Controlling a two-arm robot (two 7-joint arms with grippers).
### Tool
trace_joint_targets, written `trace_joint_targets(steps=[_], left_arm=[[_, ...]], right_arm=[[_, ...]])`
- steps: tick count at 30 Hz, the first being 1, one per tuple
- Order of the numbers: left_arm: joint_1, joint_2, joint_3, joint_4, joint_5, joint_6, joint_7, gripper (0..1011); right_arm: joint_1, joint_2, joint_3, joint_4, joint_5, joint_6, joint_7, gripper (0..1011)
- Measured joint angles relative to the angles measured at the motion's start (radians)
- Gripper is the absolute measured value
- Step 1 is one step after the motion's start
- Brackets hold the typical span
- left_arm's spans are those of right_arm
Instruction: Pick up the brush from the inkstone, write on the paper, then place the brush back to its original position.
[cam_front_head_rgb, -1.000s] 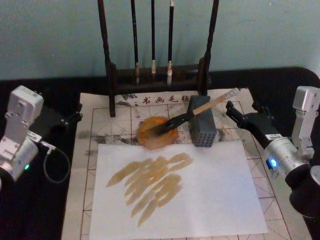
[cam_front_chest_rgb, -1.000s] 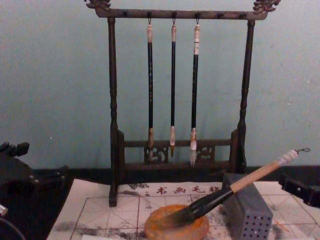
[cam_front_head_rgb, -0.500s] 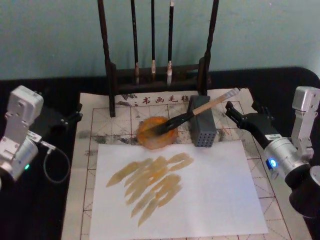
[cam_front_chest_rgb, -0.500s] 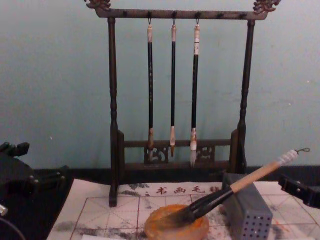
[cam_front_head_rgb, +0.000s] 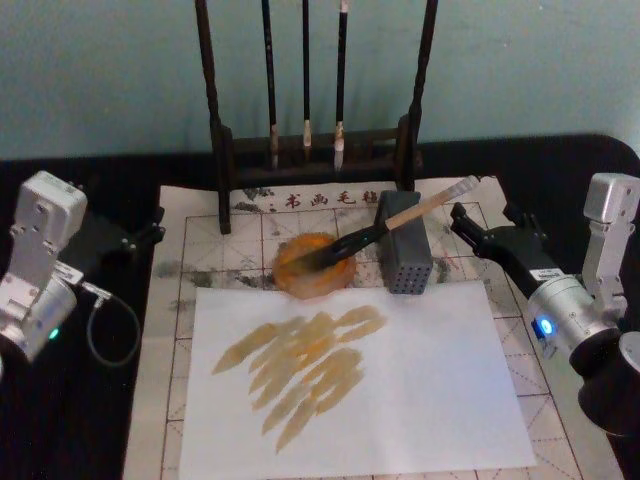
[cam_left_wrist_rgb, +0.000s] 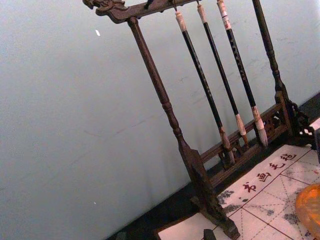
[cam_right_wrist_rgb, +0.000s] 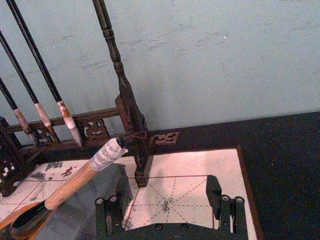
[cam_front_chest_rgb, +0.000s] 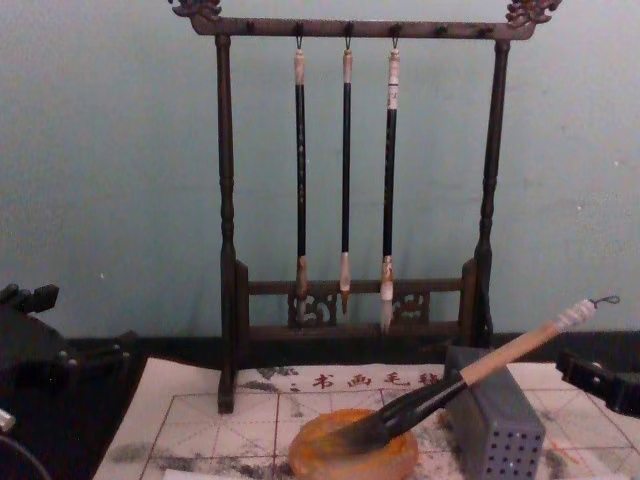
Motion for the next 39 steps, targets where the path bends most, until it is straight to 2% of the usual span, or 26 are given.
trace_joint_targets(steps=[39], left_arm=[[0.0, 0.0, 0.0, 0.0, 0.0, 0.0, 0.0, 1001]], right_arm=[[0.0, 0.0, 0.0, 0.0, 0.0, 0.0, 0.0, 1000]])
